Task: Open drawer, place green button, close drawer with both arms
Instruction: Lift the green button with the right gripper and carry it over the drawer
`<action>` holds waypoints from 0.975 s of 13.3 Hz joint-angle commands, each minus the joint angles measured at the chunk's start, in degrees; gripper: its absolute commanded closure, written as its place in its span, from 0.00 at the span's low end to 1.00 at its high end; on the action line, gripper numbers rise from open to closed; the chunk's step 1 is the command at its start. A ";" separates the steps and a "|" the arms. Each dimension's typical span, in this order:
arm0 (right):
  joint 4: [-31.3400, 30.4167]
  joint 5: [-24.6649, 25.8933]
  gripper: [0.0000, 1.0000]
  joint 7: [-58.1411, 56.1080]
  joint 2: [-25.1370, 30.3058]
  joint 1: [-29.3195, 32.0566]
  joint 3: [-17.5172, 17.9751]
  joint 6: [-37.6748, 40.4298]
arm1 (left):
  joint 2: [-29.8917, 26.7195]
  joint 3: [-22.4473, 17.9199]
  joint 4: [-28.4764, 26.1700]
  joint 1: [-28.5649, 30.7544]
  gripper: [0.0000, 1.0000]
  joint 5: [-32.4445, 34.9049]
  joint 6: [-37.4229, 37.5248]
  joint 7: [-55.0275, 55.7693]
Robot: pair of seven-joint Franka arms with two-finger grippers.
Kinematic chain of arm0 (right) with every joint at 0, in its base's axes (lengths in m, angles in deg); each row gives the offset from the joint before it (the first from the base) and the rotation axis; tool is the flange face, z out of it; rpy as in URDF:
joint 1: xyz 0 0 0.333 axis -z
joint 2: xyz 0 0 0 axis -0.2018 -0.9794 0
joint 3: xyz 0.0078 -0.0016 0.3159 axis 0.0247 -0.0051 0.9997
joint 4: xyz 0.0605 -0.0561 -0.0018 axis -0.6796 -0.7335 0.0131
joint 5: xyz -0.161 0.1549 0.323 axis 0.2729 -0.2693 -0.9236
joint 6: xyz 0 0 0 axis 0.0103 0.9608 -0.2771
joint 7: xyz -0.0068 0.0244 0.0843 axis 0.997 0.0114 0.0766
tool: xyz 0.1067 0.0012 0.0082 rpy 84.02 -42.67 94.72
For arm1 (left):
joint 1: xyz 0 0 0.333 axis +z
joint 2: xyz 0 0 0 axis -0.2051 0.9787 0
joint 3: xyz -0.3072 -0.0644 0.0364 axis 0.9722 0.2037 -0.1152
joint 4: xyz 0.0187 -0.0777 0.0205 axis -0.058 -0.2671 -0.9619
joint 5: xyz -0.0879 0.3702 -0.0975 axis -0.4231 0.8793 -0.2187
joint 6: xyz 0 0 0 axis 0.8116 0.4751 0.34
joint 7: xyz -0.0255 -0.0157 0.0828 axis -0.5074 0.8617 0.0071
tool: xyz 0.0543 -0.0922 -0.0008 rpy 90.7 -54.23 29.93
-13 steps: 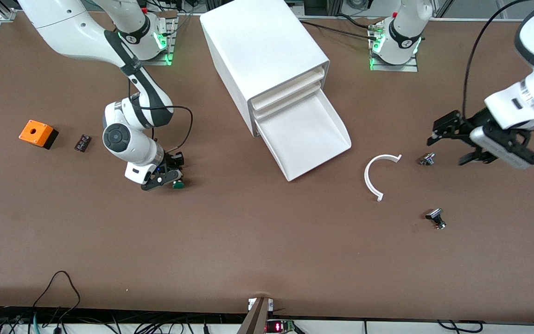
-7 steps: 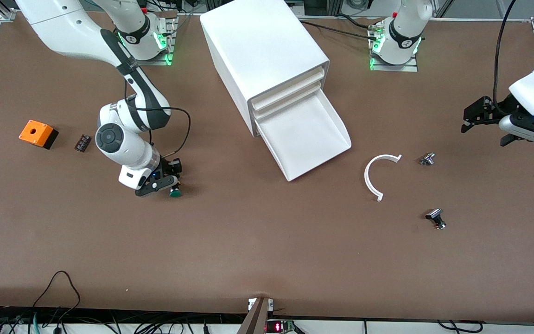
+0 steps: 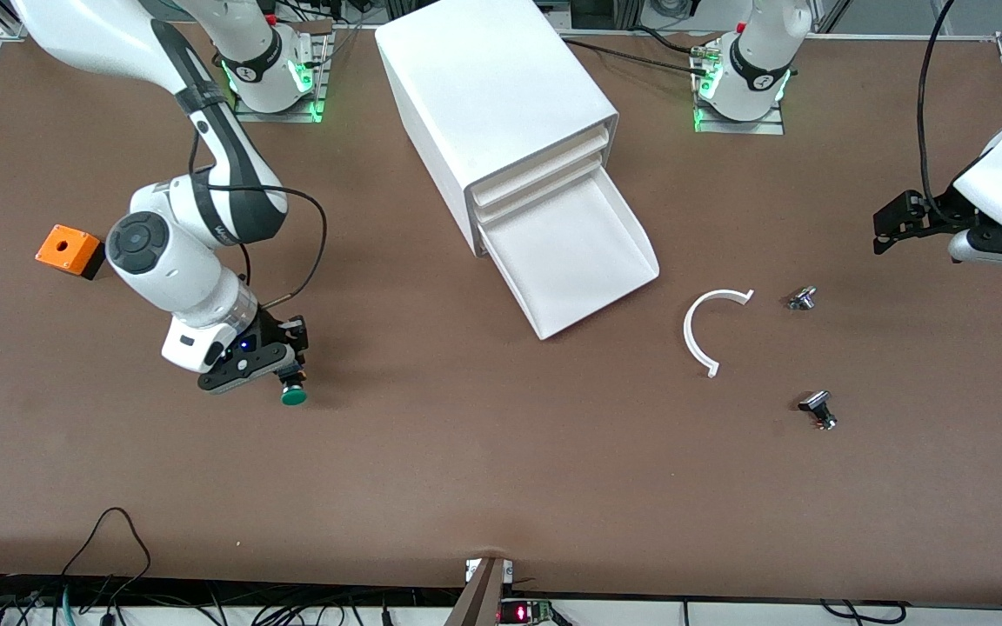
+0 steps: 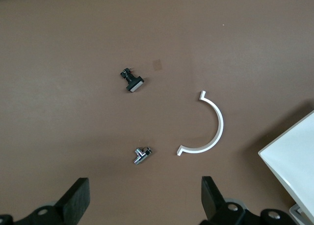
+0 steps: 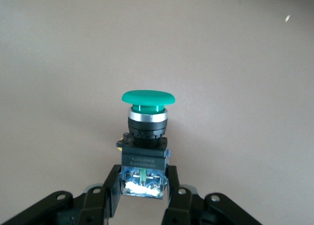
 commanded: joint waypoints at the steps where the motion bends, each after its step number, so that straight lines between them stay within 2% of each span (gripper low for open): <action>1: 7.28 0.50 0.80 -3.05 -1.40 -1.08 0.08 7.15 | 0.21 -0.18 0.90 -0.42 0.00 1.51 1.47 2.96; 8: 12.13 2.26 0.80 -11.66 -3.34 -12.41 0.52 8.30 | 0.47 -0.53 1.07 -0.51 0.00 1.51 1.47 3.41; 11: 12.57 3.40 0.80 -16.75 -4.21 -14.96 3.84 10.85 | 0.47 -0.62 1.07 -0.42 0.00 1.42 1.47 3.41; 13: 14.32 6.11 0.80 -18.09 -5.36 -17.07 5.08 11.12 | 0.47 -0.62 1.07 -0.42 0.00 1.33 1.39 3.41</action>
